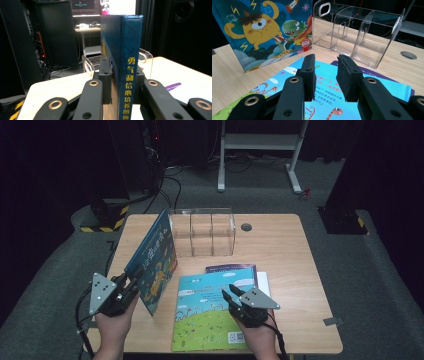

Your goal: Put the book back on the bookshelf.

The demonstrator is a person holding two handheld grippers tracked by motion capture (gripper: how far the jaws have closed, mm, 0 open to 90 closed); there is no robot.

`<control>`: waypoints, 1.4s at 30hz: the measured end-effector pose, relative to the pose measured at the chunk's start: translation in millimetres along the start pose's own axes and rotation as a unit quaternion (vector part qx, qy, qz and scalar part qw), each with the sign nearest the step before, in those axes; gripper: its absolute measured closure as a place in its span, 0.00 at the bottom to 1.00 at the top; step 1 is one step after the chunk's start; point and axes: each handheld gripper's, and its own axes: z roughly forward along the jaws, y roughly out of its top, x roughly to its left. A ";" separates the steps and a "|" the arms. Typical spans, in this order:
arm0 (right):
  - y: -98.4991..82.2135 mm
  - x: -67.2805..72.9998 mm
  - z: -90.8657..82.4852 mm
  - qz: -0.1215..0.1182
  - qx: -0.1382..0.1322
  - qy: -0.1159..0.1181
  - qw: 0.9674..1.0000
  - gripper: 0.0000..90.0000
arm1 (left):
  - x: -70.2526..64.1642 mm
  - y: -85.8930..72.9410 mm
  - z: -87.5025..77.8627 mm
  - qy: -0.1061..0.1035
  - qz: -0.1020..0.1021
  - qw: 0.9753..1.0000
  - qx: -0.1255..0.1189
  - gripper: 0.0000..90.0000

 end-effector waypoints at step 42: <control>1.2 -4.2 -1.5 0.008 -0.006 0.008 1.000 0.74 | 6.7 3.5 -1.1 0.000 -0.030 1.000 0.004 0.91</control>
